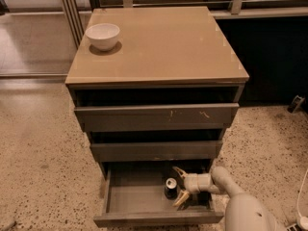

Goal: Place pepsi can into bottom drawer

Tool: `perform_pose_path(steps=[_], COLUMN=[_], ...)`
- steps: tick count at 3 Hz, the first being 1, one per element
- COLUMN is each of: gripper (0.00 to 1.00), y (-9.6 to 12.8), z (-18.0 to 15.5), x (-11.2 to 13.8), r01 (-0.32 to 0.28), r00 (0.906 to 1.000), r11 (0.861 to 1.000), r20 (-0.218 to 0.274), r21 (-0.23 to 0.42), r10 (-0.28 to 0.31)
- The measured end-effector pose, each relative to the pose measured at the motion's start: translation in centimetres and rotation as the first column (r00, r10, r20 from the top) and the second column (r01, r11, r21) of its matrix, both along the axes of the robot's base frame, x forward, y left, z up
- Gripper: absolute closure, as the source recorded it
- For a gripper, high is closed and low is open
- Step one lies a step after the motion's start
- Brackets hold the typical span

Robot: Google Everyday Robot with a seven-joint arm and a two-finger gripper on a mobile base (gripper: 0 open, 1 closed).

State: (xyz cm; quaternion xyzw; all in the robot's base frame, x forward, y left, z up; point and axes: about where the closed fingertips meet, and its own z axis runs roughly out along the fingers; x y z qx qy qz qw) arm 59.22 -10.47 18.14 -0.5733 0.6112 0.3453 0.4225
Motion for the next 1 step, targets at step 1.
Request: perform_pose_path(steps=[1], gripper=[0.0], y=[0.0], z=[0.0], x=[0.0], r01=[0.0], r00=[1.0], r11=[1.0], r20=[0.0], r21=[0.0], r10=[0.0])
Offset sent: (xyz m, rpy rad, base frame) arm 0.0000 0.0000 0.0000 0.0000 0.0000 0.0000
